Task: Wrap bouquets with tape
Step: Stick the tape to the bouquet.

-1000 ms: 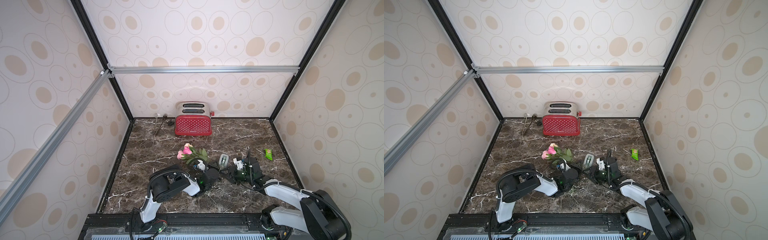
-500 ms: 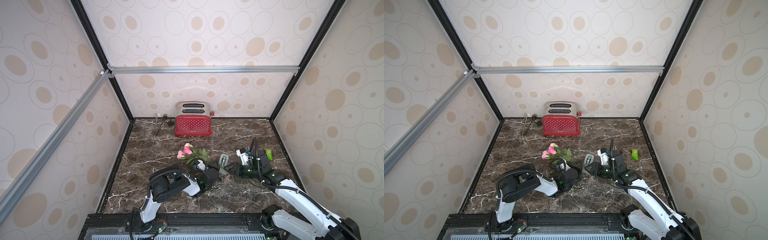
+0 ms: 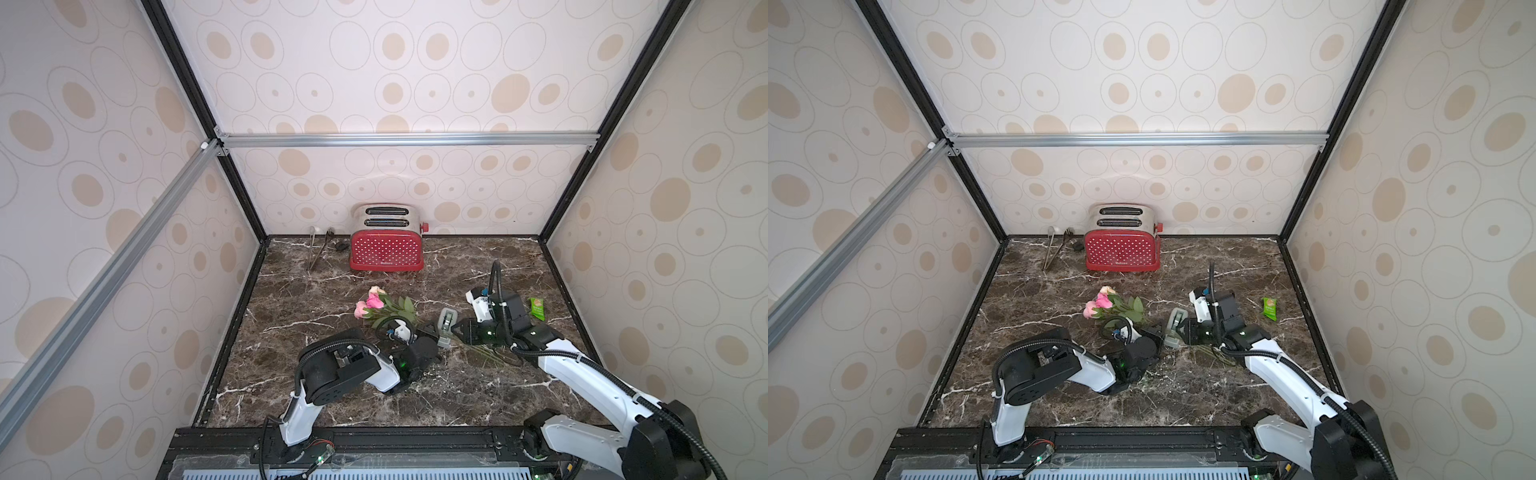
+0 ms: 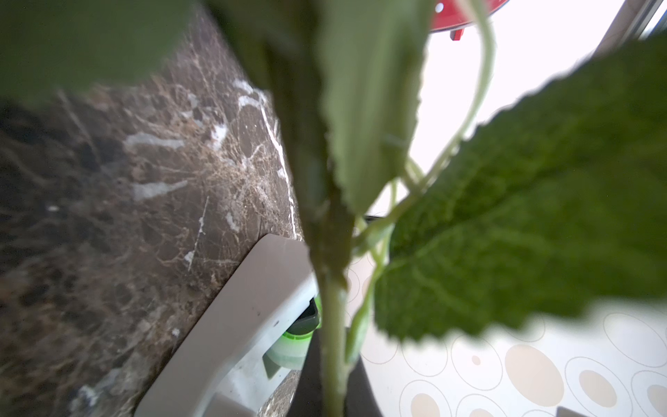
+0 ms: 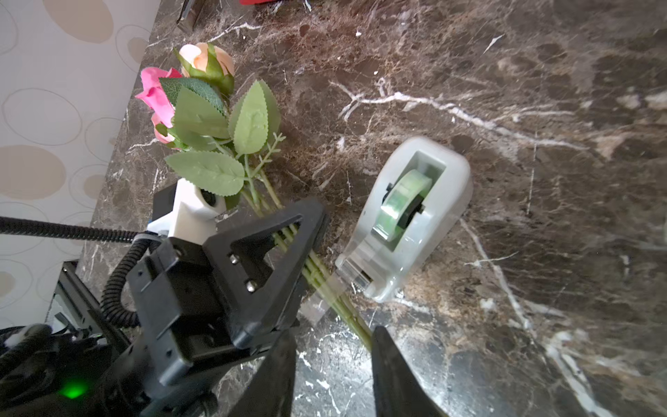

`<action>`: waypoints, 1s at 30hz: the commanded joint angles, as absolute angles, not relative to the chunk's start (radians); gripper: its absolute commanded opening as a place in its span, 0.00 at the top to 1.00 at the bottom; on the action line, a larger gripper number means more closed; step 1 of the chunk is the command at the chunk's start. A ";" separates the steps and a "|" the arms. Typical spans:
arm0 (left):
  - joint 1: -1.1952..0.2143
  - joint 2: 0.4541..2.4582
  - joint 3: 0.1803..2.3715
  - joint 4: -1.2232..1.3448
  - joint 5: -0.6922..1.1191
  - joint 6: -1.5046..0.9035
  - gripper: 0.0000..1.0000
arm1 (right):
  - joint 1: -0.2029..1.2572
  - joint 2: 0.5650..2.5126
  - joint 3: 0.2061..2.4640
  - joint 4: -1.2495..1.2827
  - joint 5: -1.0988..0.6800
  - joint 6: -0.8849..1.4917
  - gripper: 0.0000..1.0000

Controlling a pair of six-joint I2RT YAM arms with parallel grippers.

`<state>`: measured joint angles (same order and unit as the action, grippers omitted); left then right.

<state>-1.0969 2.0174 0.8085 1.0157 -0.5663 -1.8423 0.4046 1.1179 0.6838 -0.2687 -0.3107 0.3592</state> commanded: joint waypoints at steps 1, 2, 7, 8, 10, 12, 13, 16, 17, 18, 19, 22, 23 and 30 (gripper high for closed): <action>-1.103 2.002 0.823 1.025 -0.577 -1.842 1.00 | 0.408 1.134 0.655 -0.203 -0.266 0.310 0.62; -1.102 2.002 0.822 1.025 -0.576 -1.843 1.00 | 0.408 1.143 0.654 -0.192 -0.260 0.308 0.62; -1.101 2.000 0.825 1.020 -0.576 -1.839 1.00 | 0.420 1.209 0.659 -0.134 -0.253 0.286 0.62; -1.101 1.999 0.825 1.016 -0.577 -1.841 1.00 | 0.428 1.223 0.662 -0.127 -0.249 0.280 0.62; -1.101 1.999 0.825 1.017 -0.577 -1.840 1.00 | 0.445 1.256 0.675 -0.123 -0.234 0.267 0.61; -1.101 1.999 0.825 1.018 -0.577 -1.840 1.00 | 0.454 1.286 0.691 -0.130 -0.232 0.264 0.61; -1.101 1.999 0.827 1.017 -0.577 -1.838 1.00 | 0.455 1.294 0.692 -0.130 -0.232 0.262 0.61; -1.101 1.996 0.827 1.016 -0.578 -1.835 1.00 | 0.456 1.298 0.689 -0.133 -0.227 0.262 0.61; -1.100 1.996 0.826 1.015 -0.578 -1.835 1.00 | 0.457 1.296 0.686 -0.136 -0.229 0.262 0.61; -1.100 1.996 0.826 1.015 -0.578 -1.835 1.00 | 0.458 1.296 0.684 -0.138 -0.232 0.262 0.61; -1.099 1.996 0.828 1.017 -0.577 -1.835 1.00 | 0.462 1.295 0.683 -0.141 -0.231 0.262 0.61; -1.099 1.997 0.830 1.019 -0.577 -1.833 1.00 | 0.479 1.284 0.674 -0.150 -0.221 0.254 0.61; -1.099 1.997 0.830 1.020 -0.577 -1.833 1.00 | 0.488 1.280 0.671 -0.154 -0.215 0.249 0.61; -1.096 1.996 0.825 1.023 -0.575 -1.835 1.00 | 0.517 1.273 0.664 -0.182 -0.179 0.238 0.61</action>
<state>-1.0950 2.0174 0.8085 1.0088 -0.5625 -1.8404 0.5064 1.2896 0.6689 -0.1524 -0.2047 0.2623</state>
